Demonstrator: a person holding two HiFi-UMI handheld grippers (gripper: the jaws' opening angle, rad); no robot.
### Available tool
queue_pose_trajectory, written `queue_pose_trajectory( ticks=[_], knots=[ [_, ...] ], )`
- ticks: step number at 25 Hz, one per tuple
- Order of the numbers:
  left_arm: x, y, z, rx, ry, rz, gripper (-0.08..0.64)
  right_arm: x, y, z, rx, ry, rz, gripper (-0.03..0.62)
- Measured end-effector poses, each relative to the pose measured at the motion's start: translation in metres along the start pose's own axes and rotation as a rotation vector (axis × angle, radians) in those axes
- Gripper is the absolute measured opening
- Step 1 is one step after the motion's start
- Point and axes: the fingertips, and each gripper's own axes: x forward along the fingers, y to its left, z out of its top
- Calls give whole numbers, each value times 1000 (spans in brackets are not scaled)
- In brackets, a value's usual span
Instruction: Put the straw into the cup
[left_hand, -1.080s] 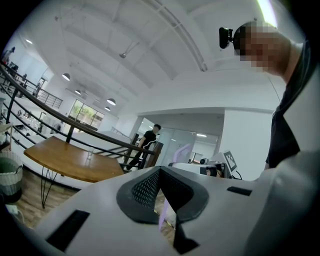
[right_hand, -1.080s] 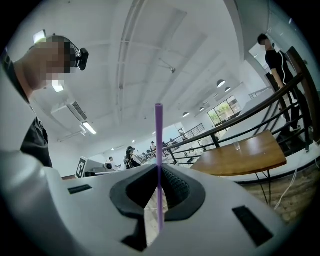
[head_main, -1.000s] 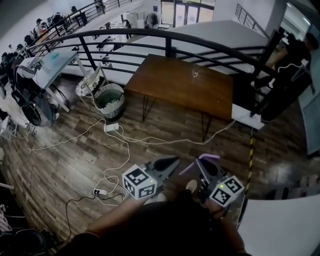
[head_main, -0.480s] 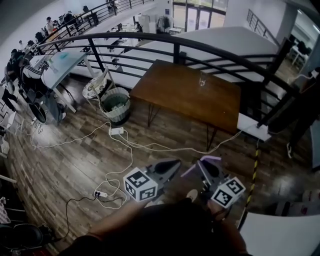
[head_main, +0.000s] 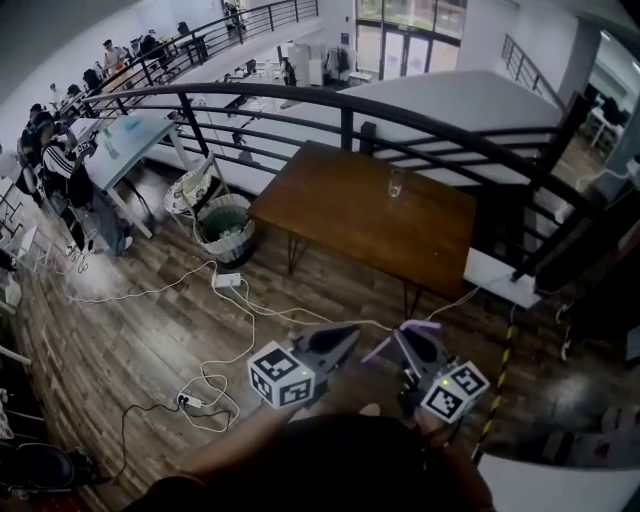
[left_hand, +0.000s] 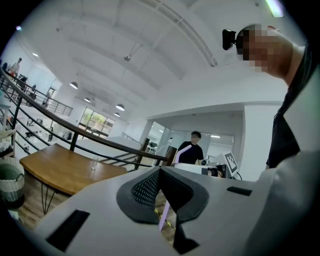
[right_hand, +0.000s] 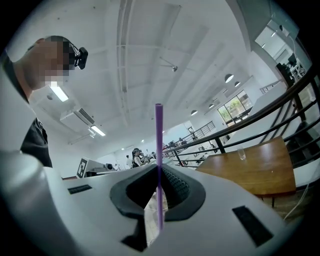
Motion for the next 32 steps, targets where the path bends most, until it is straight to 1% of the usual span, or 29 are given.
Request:
queue_pose_trajectory(
  ticks=[6, 10, 14, 17, 21, 25, 29, 32],
  knots=[
    [59, -13, 10, 13, -15, 17, 11, -26, -46, 28, -12, 10, 22, 31],
    [82, -23, 5, 8, -15, 39, 11, -45, -69, 34, -23, 26, 34, 31],
    [97, -26, -2, 6, 7, 48, 11, -56, -90, 37, -7, 21, 33, 31],
    [110, -18, -3, -5, 14, 52, 11, -55, -104, 42, 1, 13, 27, 31],
    [129, -12, 0, 4, 18, 25, 11, -52, -118, 47, 7, 1, 15, 31],
    [146, 6, 0, -14, 26, 3, 11, -40, -134, 52, 5, 0, -9, 31],
    [156, 22, 11, -14, 27, -18, 11, -27, -144, 60, 7, -1, -31, 31],
    [161, 41, 17, -17, 26, -32, 11, -10, -154, 62, 6, -1, -47, 31]
  ],
)
